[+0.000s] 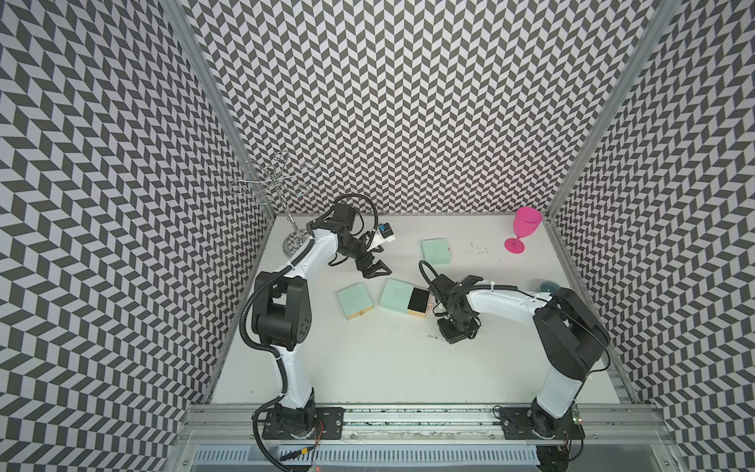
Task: Place the earrings into the drawer-style jewelry box
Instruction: Pick up the earring from the center of the board.
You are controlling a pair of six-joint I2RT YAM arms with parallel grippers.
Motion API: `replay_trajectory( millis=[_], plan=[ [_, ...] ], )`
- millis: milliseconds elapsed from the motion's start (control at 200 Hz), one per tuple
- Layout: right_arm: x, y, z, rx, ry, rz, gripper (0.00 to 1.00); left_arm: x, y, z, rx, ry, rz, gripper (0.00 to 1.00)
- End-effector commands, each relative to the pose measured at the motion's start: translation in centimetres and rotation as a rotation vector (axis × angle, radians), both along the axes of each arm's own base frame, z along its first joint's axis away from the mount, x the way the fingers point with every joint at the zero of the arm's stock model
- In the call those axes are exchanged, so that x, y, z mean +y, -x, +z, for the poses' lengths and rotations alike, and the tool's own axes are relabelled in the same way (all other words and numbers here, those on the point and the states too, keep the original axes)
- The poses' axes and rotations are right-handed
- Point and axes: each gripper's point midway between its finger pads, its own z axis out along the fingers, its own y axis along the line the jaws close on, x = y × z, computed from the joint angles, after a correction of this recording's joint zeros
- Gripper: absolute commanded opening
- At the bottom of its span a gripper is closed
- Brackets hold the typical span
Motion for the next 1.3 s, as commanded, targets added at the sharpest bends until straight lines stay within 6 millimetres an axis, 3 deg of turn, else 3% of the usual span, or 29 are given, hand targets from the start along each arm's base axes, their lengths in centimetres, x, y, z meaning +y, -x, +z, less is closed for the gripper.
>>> replay_trajectory(
  millis=[0, 255, 536, 981, 1297],
  plan=[
    [-0.2, 0.2, -0.8, 0.002, 0.016, -0.001, 0.24, -0.2, 0.5, 1.7, -0.046, 0.018, -0.025, 1.00],
    [-0.6, 0.5, -1.4, 0.007, 0.032, 0.006, 0.16, -0.2, 0.6, 1.5, -0.042, 0.018, -0.024, 1.00],
    [-0.8, 0.0, -0.2, -0.022, 0.039, 0.018, 0.07, -0.1, 0.5, 1.7, -0.048, 0.019, -0.023, 1.00],
    [0.1, -1.8, 4.1, -0.090, 0.010, 0.045, 0.04, -0.3, 0.7, 1.7, -0.048, 0.021, -0.028, 1.00],
    [2.2, -4.3, 7.3, -0.131, -0.020, 0.084, 0.04, -0.5, 1.0, 1.3, -0.042, 0.015, -0.034, 0.99]
  ],
)
